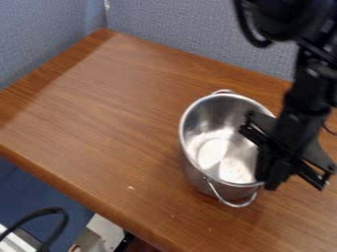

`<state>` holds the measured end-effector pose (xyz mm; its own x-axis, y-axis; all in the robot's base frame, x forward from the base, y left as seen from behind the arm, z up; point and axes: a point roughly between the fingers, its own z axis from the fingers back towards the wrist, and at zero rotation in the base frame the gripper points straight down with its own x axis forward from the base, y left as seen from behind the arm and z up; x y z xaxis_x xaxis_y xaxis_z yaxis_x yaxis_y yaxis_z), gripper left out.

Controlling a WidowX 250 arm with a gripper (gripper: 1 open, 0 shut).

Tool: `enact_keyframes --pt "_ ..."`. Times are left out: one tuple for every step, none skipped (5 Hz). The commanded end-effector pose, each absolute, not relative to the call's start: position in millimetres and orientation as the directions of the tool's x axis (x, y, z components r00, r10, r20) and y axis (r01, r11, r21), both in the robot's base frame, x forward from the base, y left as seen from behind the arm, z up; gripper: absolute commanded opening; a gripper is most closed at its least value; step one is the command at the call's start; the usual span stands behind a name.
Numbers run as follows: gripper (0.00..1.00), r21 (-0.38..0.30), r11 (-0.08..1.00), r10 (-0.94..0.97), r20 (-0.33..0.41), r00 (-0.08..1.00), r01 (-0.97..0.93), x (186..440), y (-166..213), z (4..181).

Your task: Move the red object from the metal pot to the table

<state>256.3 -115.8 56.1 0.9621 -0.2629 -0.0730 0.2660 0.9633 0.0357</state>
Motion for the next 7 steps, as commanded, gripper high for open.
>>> enact_keyframes --pt "0.0 0.037 0.987 -0.152 -0.127 0.98 0.158 246.7 -76.2 39.6" --pt "0.0 0.026 0.984 -0.174 -0.133 0.976 0.179 246.2 -90.0 26.5" --pt "0.0 0.029 0.982 -0.18 -0.154 0.972 0.187 247.6 -88.4 27.3" --pt "0.0 0.03 0.981 -0.184 -0.173 0.968 0.192 248.4 -85.6 29.6" --pt "0.0 0.031 0.978 -0.197 -0.193 0.961 0.207 248.8 -79.8 36.7" --pt "1.0 0.031 0.975 -0.209 -0.211 0.955 0.221 248.4 -73.8 44.5" --pt "1.0 0.033 0.971 -0.226 -0.223 0.948 0.239 243.9 -69.9 44.1"
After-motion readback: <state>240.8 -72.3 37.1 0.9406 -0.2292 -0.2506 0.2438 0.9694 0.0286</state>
